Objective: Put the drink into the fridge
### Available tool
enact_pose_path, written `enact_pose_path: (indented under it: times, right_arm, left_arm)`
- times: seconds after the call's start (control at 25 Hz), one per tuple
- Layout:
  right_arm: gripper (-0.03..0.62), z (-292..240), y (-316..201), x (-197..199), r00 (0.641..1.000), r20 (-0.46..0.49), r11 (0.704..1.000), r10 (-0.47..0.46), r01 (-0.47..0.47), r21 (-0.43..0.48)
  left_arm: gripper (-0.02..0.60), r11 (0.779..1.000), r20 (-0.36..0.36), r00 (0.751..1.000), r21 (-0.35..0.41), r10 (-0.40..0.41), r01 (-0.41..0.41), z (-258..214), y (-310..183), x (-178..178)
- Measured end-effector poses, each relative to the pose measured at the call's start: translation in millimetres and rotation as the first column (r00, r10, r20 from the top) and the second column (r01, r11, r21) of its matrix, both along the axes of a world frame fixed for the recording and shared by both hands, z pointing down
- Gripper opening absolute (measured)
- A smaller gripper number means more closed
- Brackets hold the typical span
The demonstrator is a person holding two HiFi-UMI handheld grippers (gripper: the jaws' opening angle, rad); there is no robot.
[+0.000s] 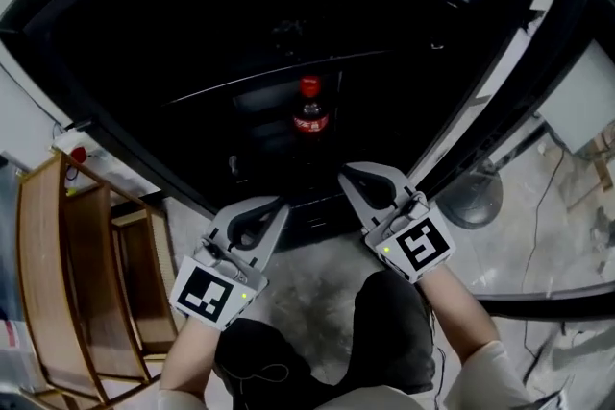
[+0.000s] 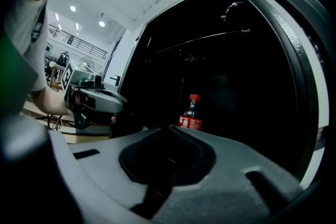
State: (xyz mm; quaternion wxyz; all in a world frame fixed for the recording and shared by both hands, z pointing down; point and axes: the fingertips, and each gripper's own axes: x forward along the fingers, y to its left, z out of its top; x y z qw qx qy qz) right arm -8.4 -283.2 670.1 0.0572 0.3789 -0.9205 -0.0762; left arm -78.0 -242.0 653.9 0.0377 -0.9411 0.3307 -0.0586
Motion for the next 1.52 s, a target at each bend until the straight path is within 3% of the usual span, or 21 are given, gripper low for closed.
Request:
enact_pose_path:
  times: [0.16,0.32,0.48,0.76,1.16,1.36,1.52]
  right_arm:
    - [-0.002,-5,-1,-4,0.999,-0.010,0.999,-0.031,0.031,-0.014]
    - [0.000,-23,-2,-1,1.000,-0.006,0.997,-0.013,0.012,-0.079]
    - [0.000,-69,22,4,0.999,0.034,0.987,-0.020,0.026,-0.162]
    - [-0.002,-170,61,21,0.999,0.036,0.968,0.008,0.001,-0.252]
    - [-0.002,-349,139,54,1.000,-0.003,0.957,0.019,-0.019,-0.289]
    - [-0.002,-429,186,65,1.000,-0.026,0.970,-0.006,0.000,-0.244]
    - [-0.002,-464,236,65,0.998,-0.054,0.971,-0.011,-0.002,-0.241]
  left_arm:
    - [0.009,1.000,-0.013,1.000,-0.005,0.012,-0.013,2,-5,6]
    - [0.008,0.997,-0.017,1.000,-0.079,0.001,-0.003,-3,-11,11]
    - [0.008,0.991,-0.027,0.998,-0.124,-0.051,0.048,-40,6,13]
    - [0.008,0.977,-0.007,0.996,-0.199,-0.085,0.082,-147,47,16]
    - [0.008,0.969,0.022,0.986,-0.181,-0.168,0.169,-338,135,25]
    - [0.008,0.955,-0.024,0.976,-0.214,-0.216,0.206,-419,198,34]
    - [0.008,0.952,-0.059,0.973,-0.230,-0.223,0.204,-458,255,31]
